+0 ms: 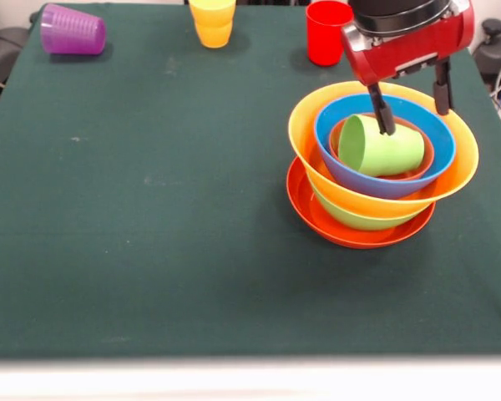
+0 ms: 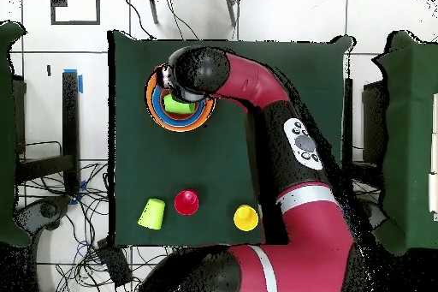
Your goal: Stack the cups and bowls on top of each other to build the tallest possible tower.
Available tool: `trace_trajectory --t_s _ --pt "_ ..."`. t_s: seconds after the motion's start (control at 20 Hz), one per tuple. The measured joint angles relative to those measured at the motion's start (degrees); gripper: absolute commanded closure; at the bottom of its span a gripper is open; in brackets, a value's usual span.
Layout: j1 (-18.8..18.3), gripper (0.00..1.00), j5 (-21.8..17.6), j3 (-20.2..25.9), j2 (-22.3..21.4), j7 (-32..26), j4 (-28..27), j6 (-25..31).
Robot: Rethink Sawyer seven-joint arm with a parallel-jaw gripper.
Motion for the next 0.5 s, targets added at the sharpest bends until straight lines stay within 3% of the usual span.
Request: trace_trajectory --t_s 0.5 --pt "-4.7 0.00 -4.0 0.1 -0.4 0.0 1.2 0.0"
